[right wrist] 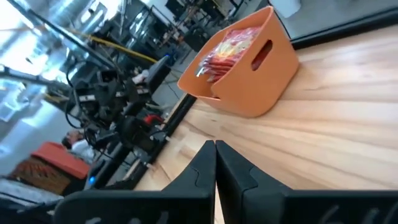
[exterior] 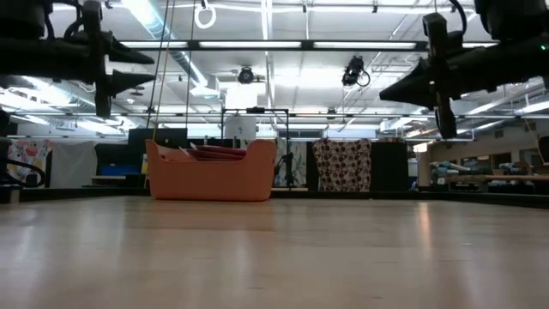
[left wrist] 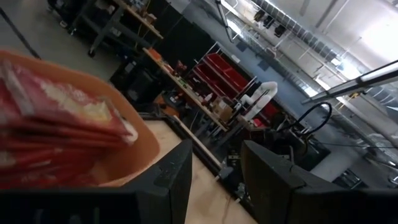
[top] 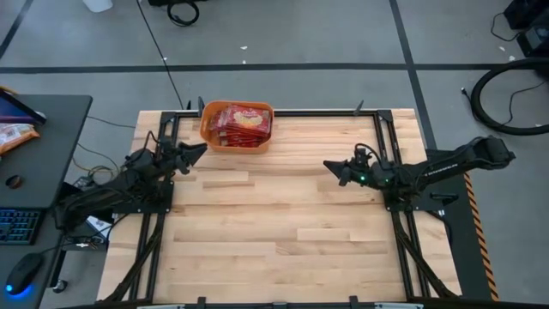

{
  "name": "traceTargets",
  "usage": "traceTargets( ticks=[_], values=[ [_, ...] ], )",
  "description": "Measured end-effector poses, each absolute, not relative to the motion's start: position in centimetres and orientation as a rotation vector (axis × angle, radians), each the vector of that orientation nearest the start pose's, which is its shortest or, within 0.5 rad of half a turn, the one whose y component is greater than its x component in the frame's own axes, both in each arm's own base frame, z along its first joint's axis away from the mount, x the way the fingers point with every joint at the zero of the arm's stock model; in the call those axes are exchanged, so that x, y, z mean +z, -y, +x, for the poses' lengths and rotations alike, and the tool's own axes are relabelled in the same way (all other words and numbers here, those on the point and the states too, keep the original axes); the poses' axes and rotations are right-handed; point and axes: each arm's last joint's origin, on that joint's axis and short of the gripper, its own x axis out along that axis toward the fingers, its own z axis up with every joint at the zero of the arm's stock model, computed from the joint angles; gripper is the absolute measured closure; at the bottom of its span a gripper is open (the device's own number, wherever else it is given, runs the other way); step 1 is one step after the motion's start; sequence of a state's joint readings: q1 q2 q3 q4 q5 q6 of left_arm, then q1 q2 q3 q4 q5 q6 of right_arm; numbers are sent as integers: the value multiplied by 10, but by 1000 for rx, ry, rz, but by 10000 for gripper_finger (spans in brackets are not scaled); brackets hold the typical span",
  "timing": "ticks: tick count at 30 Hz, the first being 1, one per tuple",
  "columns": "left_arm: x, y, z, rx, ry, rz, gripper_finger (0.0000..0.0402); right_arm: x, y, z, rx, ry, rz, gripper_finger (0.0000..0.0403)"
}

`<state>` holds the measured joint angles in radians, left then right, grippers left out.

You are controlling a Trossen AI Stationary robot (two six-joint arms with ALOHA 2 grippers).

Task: Sort popcorn bags into baskets
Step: Return to Home Position

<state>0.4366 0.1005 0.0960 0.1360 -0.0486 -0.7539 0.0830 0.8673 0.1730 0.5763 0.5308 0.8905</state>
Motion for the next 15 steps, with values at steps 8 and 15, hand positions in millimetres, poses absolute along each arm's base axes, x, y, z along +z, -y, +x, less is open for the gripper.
traceTargets(
  ticks=[8,15],
  values=[
    [179,-44,93,381,295,-752,260,173,-3,152,-350,246,956,395],
    [177,-44,93,404,270,-726,260,178,-4,137,-281,311,937,395]
  ],
)
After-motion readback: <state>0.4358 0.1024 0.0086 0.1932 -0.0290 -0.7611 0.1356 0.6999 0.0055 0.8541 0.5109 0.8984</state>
